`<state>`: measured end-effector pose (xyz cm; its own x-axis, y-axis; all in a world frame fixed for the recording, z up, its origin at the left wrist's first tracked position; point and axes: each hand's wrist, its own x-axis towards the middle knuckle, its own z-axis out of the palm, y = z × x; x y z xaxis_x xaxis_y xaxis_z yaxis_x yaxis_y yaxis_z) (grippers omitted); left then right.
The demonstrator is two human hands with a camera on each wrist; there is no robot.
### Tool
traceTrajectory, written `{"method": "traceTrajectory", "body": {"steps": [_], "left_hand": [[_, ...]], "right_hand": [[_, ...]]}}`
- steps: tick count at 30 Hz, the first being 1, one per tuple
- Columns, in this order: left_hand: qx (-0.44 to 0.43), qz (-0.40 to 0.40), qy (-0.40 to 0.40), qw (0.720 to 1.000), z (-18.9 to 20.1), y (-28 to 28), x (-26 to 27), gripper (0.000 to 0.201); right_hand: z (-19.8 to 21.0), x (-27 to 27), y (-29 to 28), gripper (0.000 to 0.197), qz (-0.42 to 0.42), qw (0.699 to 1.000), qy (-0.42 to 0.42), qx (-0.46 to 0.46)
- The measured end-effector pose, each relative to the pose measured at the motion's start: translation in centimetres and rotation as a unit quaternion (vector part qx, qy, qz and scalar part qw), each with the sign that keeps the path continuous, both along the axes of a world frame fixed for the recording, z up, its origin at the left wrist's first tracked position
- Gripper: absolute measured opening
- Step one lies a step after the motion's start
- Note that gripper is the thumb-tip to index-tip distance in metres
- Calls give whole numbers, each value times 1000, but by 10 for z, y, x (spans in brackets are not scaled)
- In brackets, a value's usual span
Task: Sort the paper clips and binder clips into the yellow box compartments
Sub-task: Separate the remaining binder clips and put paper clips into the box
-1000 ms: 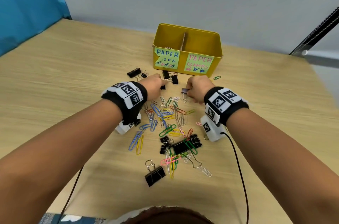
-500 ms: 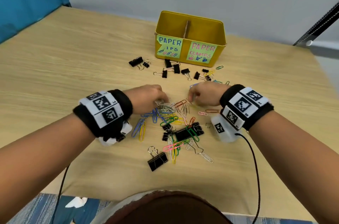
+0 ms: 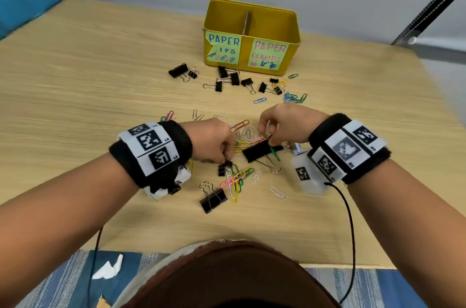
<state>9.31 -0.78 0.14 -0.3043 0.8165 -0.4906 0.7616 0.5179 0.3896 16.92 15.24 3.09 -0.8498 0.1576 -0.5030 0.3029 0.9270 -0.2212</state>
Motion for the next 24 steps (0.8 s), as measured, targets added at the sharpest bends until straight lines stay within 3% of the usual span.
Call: {"method": "traceTrajectory", "body": {"steps": [5, 7, 9, 12, 14, 16, 19, 21, 24], "left_hand": [[-90, 40, -116, 988, -1, -12, -2, 5], [-102, 45, -140, 984, -2, -16, -5, 19], [-74, 55, -121, 988, -1, -17, -11, 24], [-16, 40, -86, 995, 1, -19, -14, 7], [-22, 26, -123, 992, -2, -20, -11, 23], [-39, 18, -148, 988, -7, -22, -4, 22], [-56, 14, -128, 990, -16, -24, 0, 12], [-53, 17, -129, 990, -17, -25, 0, 18], [-18, 41, -152, 987, -9, -20, 1, 7]], "right_hand": [[-10, 7, -10, 31, 4, 1000, -14, -17], [-8, 8, -9, 31, 7, 1000, -15, -14], [-6, 9, -8, 29, 5, 1000, 8, -1], [-9, 10, -17, 29, 26, 999, 42, 1], [-16, 12, -27, 33, 72, 997, 31, 14], [-22, 15, -31, 32, 91, 995, 22, 40], [-20, 17, -25, 28, 74, 992, 37, 92], [-14, 19, -20, 27, 61, 990, 52, 118], [-2, 23, -16, 27, 46, 990, 71, 113]]}}
